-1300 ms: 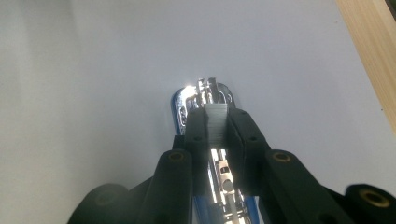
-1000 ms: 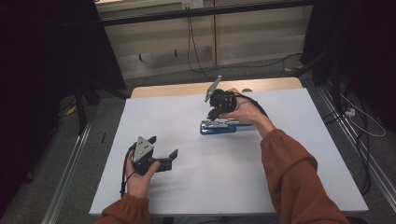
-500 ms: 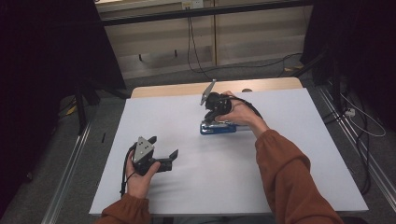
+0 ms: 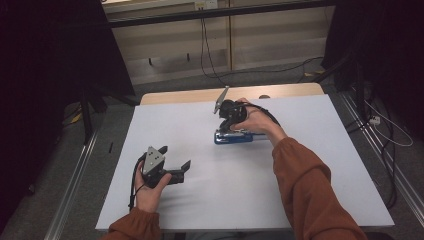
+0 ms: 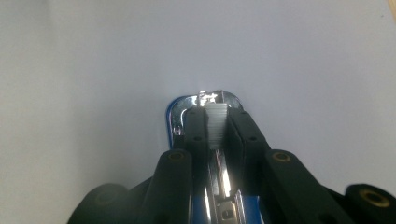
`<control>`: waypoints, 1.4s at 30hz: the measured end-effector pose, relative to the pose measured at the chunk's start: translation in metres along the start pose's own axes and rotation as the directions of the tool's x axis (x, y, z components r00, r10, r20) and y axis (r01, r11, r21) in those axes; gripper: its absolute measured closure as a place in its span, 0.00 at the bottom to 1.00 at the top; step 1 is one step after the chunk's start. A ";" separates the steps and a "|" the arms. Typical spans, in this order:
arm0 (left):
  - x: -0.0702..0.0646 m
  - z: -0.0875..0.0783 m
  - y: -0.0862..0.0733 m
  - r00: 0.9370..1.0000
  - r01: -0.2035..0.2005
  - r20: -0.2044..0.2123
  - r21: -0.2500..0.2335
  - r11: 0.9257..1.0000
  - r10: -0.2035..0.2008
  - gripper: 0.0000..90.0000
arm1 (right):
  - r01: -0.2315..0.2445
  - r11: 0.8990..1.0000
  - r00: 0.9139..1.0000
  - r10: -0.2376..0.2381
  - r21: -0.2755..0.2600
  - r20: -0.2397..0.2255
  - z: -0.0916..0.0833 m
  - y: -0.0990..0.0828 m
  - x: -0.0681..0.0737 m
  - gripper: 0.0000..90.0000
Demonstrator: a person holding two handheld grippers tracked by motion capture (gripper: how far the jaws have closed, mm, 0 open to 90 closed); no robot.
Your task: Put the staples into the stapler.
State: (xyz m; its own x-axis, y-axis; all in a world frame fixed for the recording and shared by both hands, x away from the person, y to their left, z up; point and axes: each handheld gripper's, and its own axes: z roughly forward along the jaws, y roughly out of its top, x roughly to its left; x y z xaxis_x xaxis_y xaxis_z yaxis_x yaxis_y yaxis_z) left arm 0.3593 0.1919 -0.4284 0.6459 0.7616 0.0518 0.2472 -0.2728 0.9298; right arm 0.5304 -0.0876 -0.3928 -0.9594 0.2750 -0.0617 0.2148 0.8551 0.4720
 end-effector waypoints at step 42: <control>0.000 0.000 0.000 1.000 -0.005 -0.005 0.003 1.000 0.005 0.04 | 0.051 0.998 0.999 -0.050 0.042 -0.015 0.008 0.001 -0.003 0.88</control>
State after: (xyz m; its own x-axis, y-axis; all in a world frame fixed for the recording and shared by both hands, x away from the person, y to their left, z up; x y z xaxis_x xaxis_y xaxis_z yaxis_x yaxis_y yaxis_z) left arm 0.3589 0.1920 -0.4284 0.6433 0.7634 0.0582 0.2466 -0.2786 0.9282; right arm 0.5348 -0.0841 -0.3991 -0.9716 0.2252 -0.0723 0.1732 0.8855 0.4312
